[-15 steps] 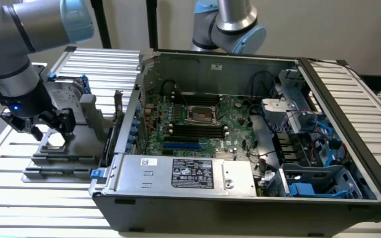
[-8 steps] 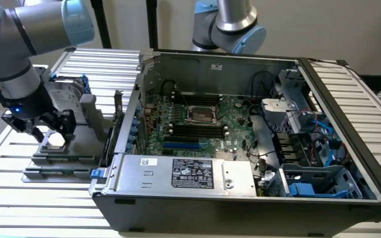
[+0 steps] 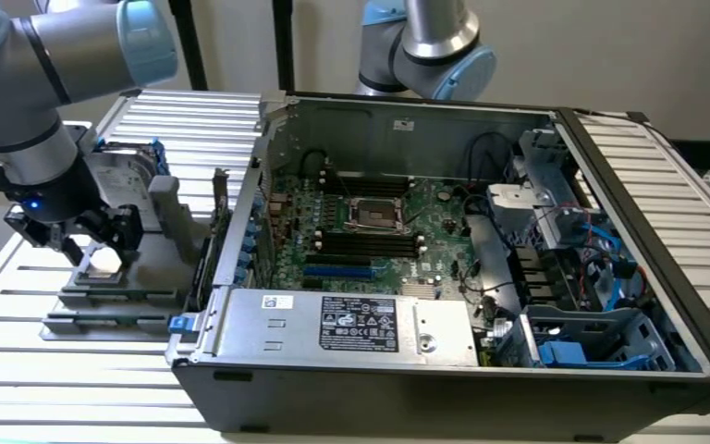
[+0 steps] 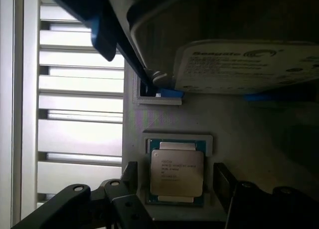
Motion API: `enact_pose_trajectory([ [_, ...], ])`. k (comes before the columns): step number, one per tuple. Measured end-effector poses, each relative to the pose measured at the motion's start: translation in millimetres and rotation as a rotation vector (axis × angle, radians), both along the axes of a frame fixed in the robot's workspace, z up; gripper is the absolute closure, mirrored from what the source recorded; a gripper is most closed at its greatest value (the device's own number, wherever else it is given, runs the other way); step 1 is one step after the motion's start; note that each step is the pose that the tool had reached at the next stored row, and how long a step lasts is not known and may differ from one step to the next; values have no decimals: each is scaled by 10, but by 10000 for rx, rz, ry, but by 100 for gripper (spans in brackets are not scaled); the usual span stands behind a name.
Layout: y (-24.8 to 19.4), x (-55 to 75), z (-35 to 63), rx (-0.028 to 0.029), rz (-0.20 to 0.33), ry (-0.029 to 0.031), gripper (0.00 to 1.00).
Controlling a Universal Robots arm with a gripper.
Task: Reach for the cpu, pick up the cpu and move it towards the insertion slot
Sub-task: 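Pick up the cpu and move it towards the insertion slot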
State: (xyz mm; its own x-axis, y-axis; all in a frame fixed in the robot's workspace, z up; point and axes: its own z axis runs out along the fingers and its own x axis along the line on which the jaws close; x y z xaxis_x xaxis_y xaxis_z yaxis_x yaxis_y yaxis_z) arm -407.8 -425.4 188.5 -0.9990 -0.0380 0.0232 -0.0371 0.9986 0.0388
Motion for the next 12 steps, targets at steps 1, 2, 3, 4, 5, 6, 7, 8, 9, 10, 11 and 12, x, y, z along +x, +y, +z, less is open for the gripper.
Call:
enact_pose_trajectory([
  [1,0,0,-1,-1,-2,5,29],
  [2,0,1,-4,-2,-2,9,29],
  [3,0,2,-7,-2,-2,11,29],
  [4,0,3,-10,-1,-2,14,29],
  [5,0,4,-13,-1,-2,15,29],
  [6,1,5,-14,-1,-2,16,29],
  [7,0,7,-16,-1,-2,16,29],
  [8,1,9,-18,0,-2,17,29],
  [9,1,11,-20,0,-2,17,29],
  [10,1,13,-22,0,-2,17,29],
  [11,2,16,-24,1,-2,18,29],
  [12,2,17,-25,0,-2,19,29],
])
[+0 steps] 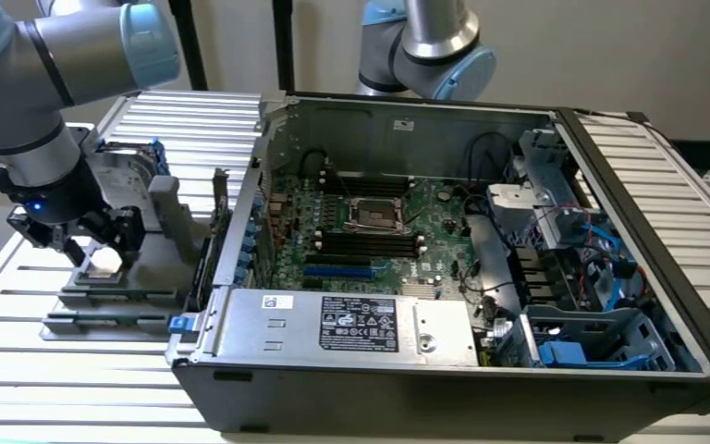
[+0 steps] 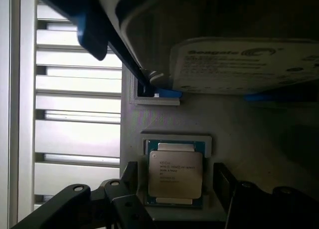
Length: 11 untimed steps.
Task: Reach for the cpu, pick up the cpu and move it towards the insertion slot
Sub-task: 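Pick up the cpu and move it towards the insertion slot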
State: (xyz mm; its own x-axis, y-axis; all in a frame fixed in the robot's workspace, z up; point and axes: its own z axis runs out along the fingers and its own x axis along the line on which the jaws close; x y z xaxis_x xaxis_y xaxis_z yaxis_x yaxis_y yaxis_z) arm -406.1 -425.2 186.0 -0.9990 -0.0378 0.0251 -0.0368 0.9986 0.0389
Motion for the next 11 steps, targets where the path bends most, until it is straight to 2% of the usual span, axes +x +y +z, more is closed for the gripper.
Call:
enact_pose_trajectory([
  [10,0,1,-14,-1,0,3,31],
  [11,0,1,-14,-1,0,3,38],
])
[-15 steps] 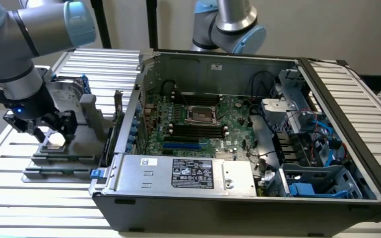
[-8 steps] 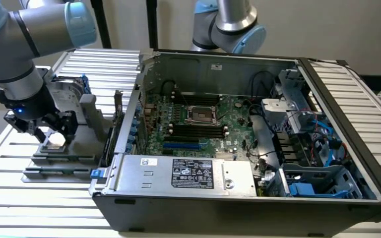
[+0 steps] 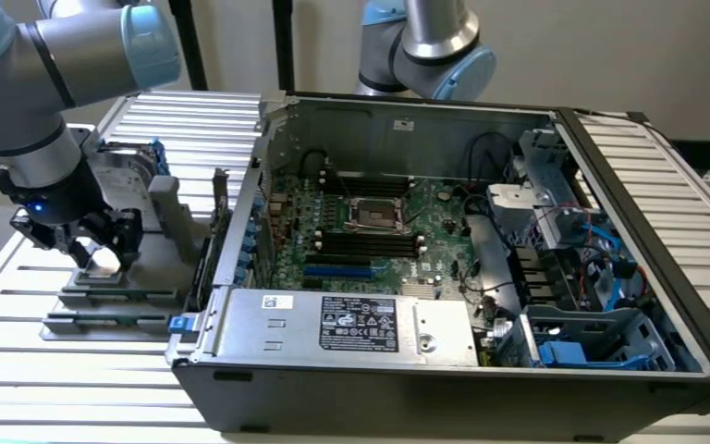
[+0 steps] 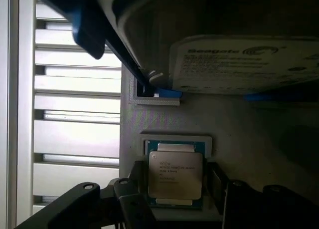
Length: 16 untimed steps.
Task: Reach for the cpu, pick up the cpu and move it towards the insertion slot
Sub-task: 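Pick up the cpu and move it towards the insertion slot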
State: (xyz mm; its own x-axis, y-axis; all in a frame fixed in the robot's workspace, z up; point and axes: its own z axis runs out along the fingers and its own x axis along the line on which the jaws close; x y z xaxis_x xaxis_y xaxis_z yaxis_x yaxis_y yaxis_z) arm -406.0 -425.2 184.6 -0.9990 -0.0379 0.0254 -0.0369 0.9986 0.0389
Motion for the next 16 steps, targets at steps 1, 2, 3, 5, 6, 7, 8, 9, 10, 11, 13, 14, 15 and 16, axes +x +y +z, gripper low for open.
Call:
enact_pose_trajectory([
  [1,0,0,0,0,0,1,38],
  [2,0,0,-1,-1,0,0,38],
  [3,0,0,-1,0,0,0,40],
  [5,0,0,0,-2,0,3,40],
  [6,0,0,-1,-1,0,2,45],
  [7,0,0,-1,-1,0,1,45],
  [8,0,0,-1,-1,0,0,45],
  [9,0,0,-1,-1,0,0,45],
  [10,0,0,-1,-1,0,0,45],
  [11,0,0,-1,0,0,0,45],
  [13,0,0,-1,-1,0,0,45],
  [14,0,0,-2,-1,0,-1,45],
  [15,0,0,-1,0,0,0,45],
  [16,0,0,-1,0,0,-1,45],
])
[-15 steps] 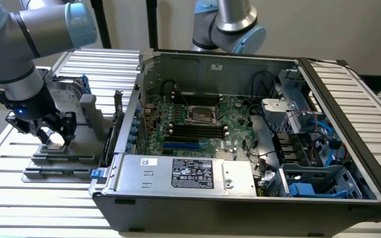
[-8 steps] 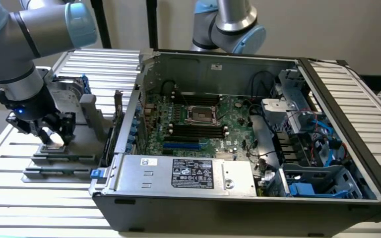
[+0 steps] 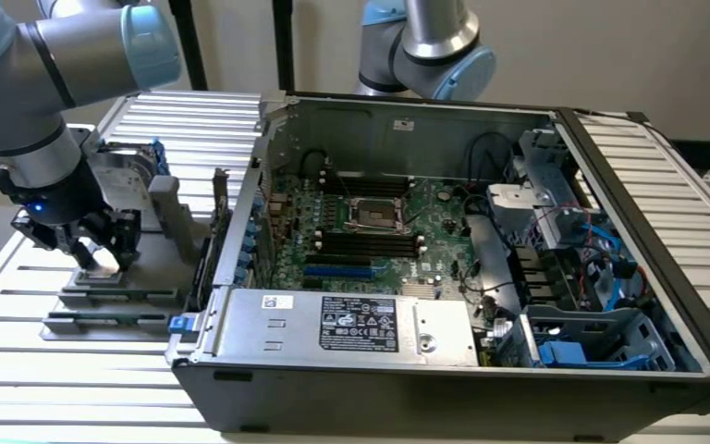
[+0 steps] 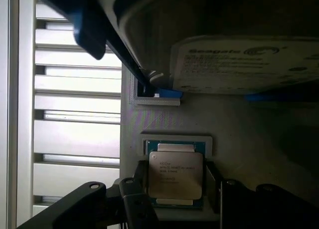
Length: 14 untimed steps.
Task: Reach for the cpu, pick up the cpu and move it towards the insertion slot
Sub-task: 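Pick up the cpu and move it towards the insertion slot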
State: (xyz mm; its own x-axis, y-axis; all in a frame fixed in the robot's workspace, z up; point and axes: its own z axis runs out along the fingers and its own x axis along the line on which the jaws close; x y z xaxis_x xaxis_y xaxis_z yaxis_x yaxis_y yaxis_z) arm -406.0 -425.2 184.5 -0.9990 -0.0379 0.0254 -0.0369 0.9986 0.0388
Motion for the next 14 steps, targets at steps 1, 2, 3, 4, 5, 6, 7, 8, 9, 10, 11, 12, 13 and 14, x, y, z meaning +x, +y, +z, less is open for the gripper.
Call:
enact_pose_trajectory([
  [1,1,1,4,3,0,-5,45],
  [2,0,1,12,4,0,-6,45],
  [3,0,0,31,2,0,-3,45],
  [4,0,0,54,0,0,0,45],
  [5,0,0,82,1,0,0,45],
  [6,0,0,112,0,0,0,45],
  [7,0,0,147,0,-1,-1,45],
  [8,0,1,188,1,-1,-1,45],
  [9,0,1,235,0,-2,1,45],
  [10,0,3,278,0,-3,0,45],
  [11,0,4,326,1,-6,0,45],
  [12,0,6,369,-1,-6,1,45],
  [13,0,9,417,0,-8,0,45],
  [14,0,13,463,0,-10,0,45],
])
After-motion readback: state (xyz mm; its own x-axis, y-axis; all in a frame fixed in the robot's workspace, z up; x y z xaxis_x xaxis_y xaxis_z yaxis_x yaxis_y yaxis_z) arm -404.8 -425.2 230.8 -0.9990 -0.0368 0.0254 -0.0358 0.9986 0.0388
